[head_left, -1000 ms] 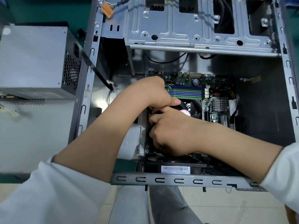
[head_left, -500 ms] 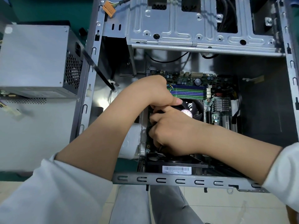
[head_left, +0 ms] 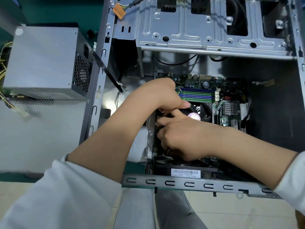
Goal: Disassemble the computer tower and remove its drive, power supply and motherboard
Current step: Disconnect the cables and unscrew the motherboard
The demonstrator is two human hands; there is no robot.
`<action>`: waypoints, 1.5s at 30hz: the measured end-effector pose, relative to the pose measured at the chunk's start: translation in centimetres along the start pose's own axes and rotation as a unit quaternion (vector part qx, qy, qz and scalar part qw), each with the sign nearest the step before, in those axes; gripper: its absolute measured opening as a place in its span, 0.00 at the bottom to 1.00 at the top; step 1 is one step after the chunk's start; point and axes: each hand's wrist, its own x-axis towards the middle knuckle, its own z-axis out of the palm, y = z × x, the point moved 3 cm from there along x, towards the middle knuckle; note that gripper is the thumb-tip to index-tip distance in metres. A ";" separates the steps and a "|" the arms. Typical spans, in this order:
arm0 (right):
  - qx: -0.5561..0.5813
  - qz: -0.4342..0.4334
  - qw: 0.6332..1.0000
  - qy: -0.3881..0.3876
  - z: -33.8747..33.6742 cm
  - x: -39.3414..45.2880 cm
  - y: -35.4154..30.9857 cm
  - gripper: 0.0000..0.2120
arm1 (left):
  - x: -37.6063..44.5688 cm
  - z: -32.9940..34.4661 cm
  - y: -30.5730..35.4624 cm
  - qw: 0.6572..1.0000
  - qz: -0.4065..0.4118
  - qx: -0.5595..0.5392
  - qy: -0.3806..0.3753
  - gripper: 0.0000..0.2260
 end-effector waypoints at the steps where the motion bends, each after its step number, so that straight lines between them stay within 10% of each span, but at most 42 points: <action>1: 0.010 0.000 1.000 0.002 -0.1 -0.1 0.1 0.02 | 0.0 0.0 0.0 1.000 0.001 -0.002 -0.001 0.20; 18: 0.129 0.081 0.954 0.259 -2.6 -2.5 3.7 0.08 | -2.5 -1.1 -0.7 0.976 -0.019 -0.208 -0.062 0.36; 23: 0.208 0.161 0.903 0.339 -3.2 -3.5 5.3 0.12 | -2.8 -1.3 -1.0 0.969 -0.021 -0.234 -0.073 0.13; 34: 0.415 0.305 0.806 0.291 -2.0 -4.2 7.3 0.06 | -2.4 -0.7 -3.6 0.981 -0.091 -0.151 -0.082 0.07; 38: 0.380 0.324 0.839 0.217 -1.6 -5.6 7.5 0.03 | -2.0 -0.3 -4.3 0.980 -0.149 -0.115 -0.056 0.21; 45: 0.330 0.329 0.856 0.224 -1.0 -7.1 6.4 0.09 | -1.1 0.4 -3.2 0.987 -0.112 -0.101 0.045 0.09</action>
